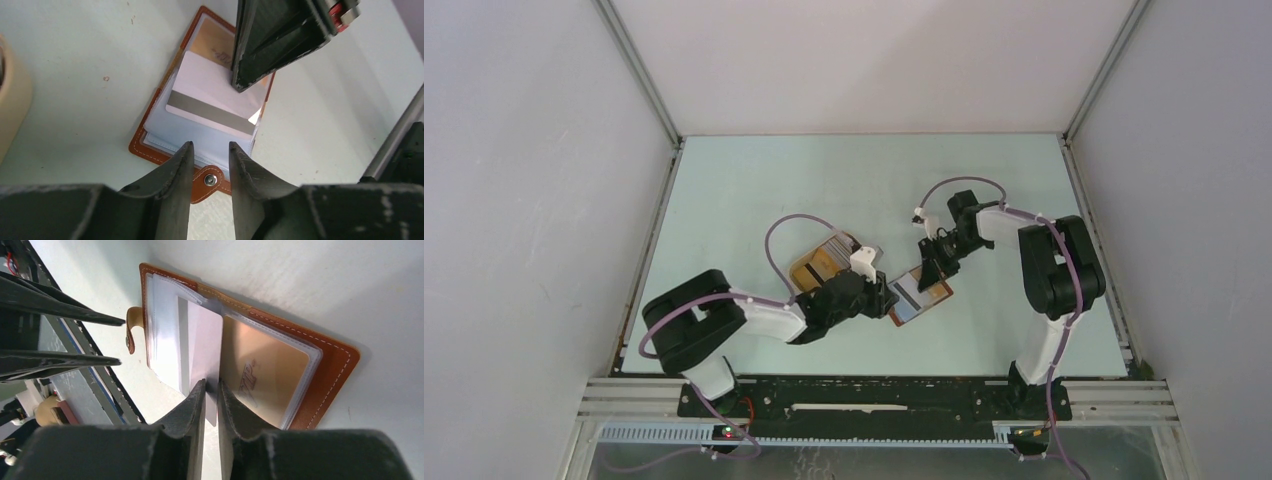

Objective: Put the credit cards into the card holder
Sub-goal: Insert the credit card into the card holder.

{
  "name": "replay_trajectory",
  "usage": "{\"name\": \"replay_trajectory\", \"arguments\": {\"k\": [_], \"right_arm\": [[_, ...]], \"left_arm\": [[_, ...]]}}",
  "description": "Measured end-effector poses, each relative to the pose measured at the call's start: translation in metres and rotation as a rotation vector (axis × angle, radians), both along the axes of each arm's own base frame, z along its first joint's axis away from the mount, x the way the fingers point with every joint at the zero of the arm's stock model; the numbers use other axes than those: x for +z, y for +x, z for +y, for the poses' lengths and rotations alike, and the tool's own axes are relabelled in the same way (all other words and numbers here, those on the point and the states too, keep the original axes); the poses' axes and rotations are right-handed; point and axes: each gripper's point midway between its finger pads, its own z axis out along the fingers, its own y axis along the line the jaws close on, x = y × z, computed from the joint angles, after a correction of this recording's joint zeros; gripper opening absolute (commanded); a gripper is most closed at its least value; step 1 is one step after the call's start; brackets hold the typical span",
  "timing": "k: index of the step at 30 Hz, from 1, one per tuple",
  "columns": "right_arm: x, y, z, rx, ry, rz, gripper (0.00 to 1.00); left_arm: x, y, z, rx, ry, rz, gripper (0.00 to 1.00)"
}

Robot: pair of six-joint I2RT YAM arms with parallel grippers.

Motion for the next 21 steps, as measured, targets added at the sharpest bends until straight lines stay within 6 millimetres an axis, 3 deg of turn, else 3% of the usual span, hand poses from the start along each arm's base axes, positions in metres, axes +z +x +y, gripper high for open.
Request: {"name": "replay_trajectory", "arguments": {"k": [7, 21], "right_arm": [[0.001, -0.008, 0.007, 0.057, -0.041, -0.029, 0.34], [0.002, -0.022, 0.022, 0.195, -0.147, -0.146, 0.44]], "left_arm": [[0.021, -0.002, 0.006, 0.007, -0.053, -0.035, 0.37], [0.011, -0.003, 0.014, 0.049, -0.051, 0.0, 0.3]]}}
